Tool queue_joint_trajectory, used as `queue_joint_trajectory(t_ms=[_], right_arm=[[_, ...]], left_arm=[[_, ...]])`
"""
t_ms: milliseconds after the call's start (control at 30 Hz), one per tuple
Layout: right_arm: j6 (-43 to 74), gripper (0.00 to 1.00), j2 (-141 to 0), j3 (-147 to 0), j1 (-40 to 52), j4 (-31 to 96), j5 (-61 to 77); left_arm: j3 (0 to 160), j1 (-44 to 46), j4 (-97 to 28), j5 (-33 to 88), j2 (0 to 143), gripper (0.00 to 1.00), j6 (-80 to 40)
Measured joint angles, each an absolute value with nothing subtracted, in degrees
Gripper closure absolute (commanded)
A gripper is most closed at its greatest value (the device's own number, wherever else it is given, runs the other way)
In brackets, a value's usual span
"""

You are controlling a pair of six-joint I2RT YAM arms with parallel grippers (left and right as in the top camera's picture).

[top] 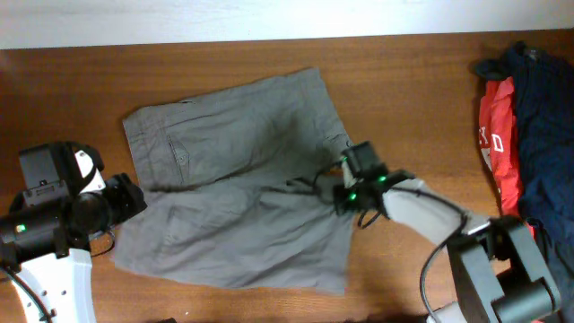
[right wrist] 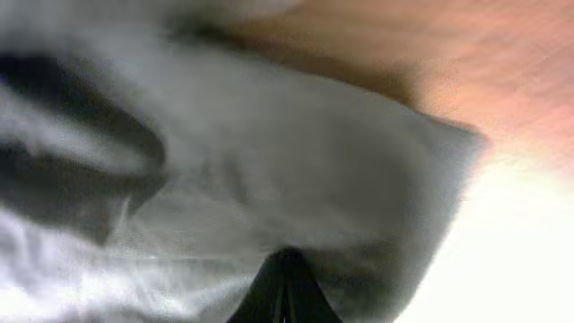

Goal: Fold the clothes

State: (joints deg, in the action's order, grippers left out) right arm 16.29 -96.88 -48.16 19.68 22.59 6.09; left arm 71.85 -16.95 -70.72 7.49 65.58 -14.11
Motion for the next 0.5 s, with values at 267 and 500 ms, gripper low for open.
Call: queue_joint_trajectory(t_ms=[267, 500], right_arm=[[13.2, 0.69, -100.2, -50.5, 6.1, 14.3, 7.4], [8.8, 0.49, -100.0, -62.4, 3.4, 31.6, 10.9]], left_arm=[[71.9, -17.0, -69.7, 8.6, 65.6, 0.39, -14.1], [71.9, -17.0, -72.7, 9.6, 66.1, 0.32, -14.2]])
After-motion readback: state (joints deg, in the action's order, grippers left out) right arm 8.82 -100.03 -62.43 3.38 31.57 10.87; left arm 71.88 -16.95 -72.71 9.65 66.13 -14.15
